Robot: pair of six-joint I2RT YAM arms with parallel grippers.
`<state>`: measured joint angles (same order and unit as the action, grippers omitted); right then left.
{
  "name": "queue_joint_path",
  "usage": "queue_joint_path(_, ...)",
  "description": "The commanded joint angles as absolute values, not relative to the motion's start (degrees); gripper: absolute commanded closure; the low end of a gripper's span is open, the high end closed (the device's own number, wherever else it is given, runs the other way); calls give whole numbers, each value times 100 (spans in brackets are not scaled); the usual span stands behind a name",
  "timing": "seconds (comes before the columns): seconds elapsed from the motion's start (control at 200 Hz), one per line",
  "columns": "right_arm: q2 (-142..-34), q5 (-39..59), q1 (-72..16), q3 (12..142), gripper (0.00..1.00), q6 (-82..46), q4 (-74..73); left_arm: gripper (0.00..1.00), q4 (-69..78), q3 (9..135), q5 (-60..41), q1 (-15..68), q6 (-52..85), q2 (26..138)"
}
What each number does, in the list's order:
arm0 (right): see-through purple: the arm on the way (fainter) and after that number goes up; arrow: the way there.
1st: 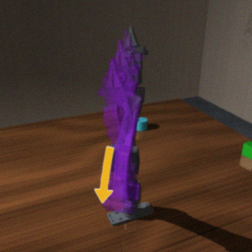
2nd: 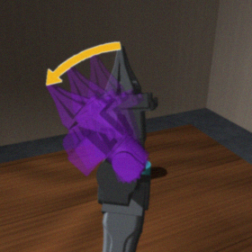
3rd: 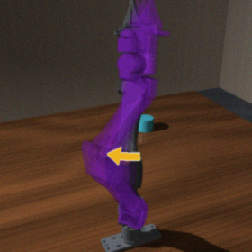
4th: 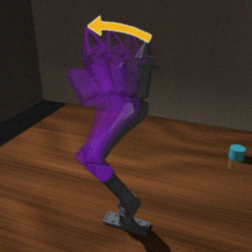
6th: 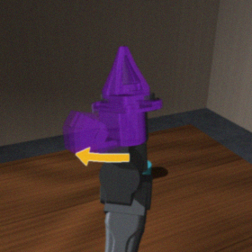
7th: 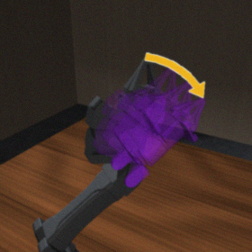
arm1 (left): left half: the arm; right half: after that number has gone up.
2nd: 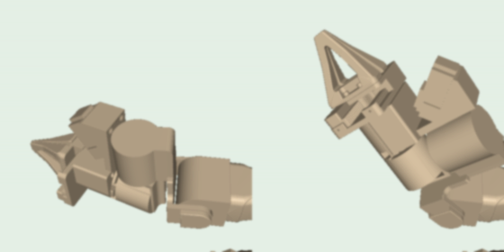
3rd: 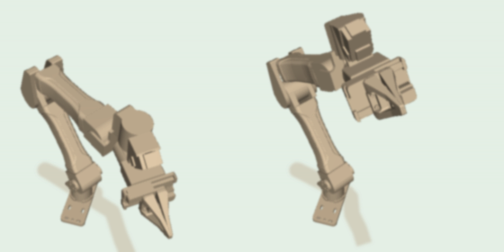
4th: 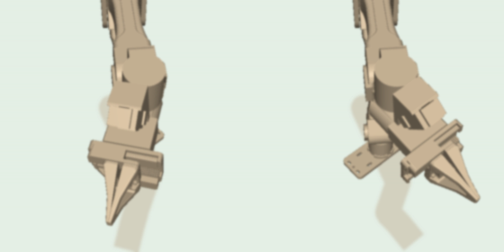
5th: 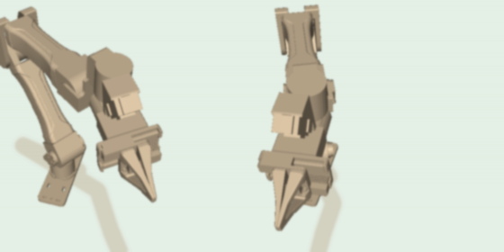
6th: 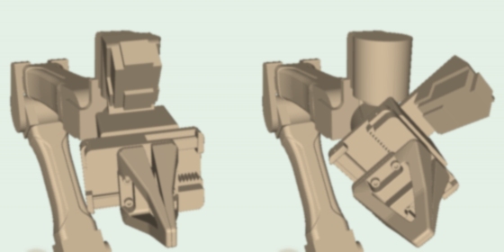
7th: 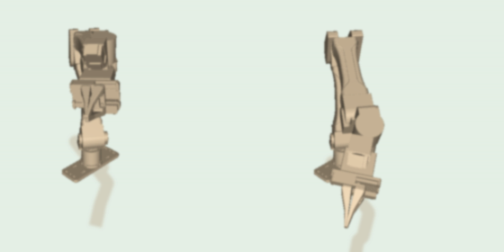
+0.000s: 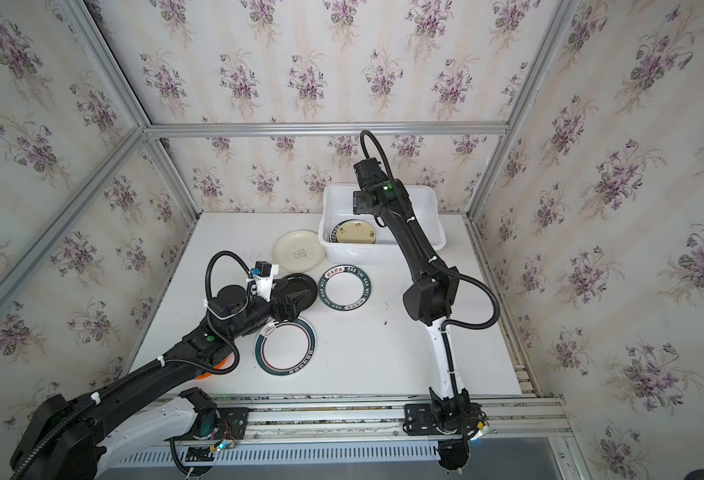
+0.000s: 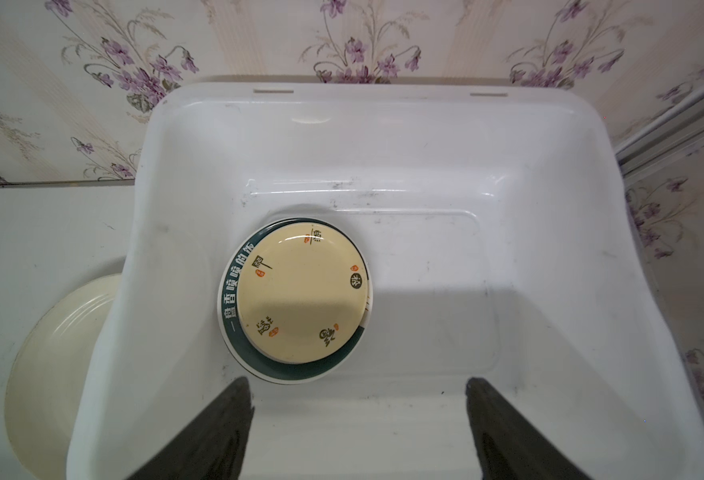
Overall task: Place the plates into the plastic bin on the countertop
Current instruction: 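Open the right gripper and raise it out of the bin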
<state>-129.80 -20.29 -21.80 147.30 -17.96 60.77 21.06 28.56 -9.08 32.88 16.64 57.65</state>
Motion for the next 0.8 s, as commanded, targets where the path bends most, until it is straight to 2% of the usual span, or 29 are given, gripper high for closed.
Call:
queue_joint_path(0.0,-12771,-2340,-2256,14683,16,-1686,6168,0,2080,2883,-742,3287,1660,5650)
queue_joint_path(0.195,-11998,-2553,-2479,13535,15,-1594,5480,0,2013,2922,-772,3296,1742,5680)
queue_joint_path(0.54,-9543,-2030,-2445,9545,9,-1687,2815,0,1775,3141,-740,3313,1972,5995)
queue_joint_path(0.795,-8714,-1427,-2272,8261,9,-1950,2450,0,1785,3264,-735,3355,2288,6427)
